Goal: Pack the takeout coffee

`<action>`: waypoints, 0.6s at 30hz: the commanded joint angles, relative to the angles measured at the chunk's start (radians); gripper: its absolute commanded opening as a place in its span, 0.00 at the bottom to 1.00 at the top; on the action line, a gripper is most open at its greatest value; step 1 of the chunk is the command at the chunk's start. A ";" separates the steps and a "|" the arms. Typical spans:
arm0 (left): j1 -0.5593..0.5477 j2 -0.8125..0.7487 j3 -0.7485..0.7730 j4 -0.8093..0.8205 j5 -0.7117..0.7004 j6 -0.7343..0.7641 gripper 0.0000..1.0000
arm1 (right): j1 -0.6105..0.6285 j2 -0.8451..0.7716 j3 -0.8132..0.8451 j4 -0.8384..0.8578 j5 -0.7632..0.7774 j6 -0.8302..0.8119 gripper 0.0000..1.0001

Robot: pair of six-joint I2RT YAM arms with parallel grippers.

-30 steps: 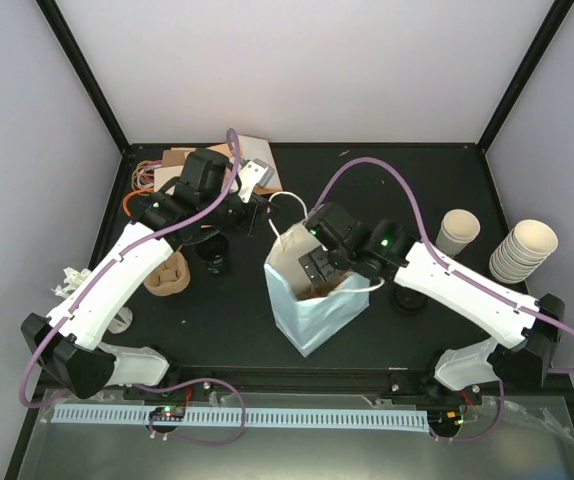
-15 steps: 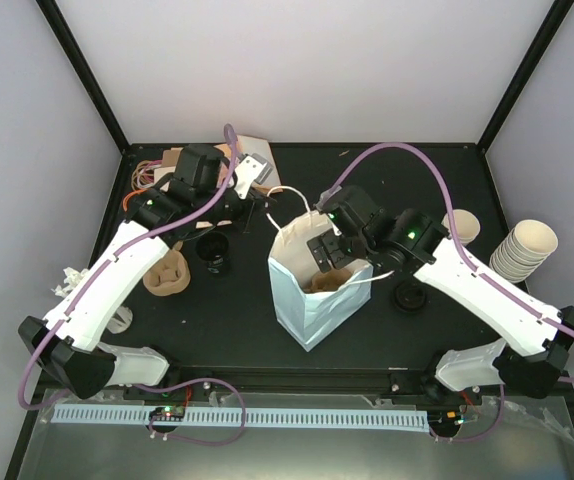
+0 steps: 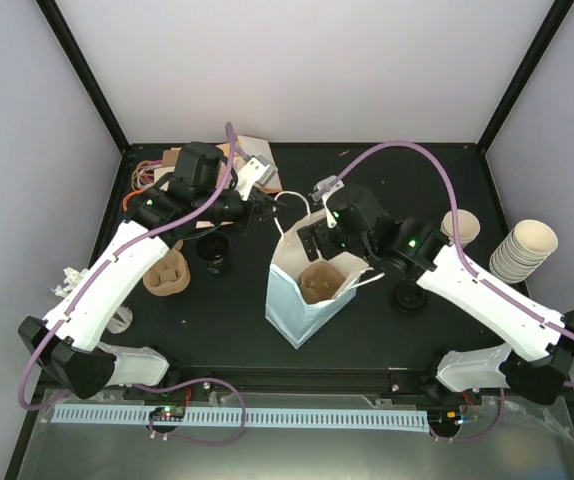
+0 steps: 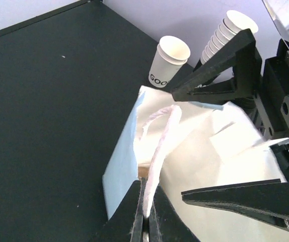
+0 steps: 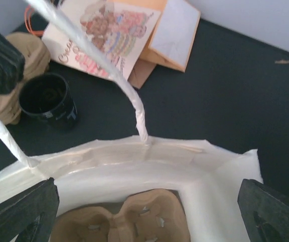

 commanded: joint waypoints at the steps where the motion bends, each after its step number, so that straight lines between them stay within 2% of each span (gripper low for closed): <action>1: 0.008 -0.014 0.005 0.028 0.050 -0.008 0.02 | -0.004 -0.078 -0.083 0.271 0.051 -0.029 1.00; 9: 0.008 -0.014 -0.007 0.028 0.043 -0.012 0.01 | -0.005 -0.247 -0.304 0.688 0.148 -0.080 1.00; 14: 0.008 -0.014 0.000 0.024 0.040 -0.007 0.02 | -0.005 -0.251 -0.271 0.702 0.234 -0.150 1.00; 18: 0.009 -0.011 0.014 0.013 0.029 0.001 0.01 | -0.006 -0.241 -0.185 0.624 0.308 -0.200 1.00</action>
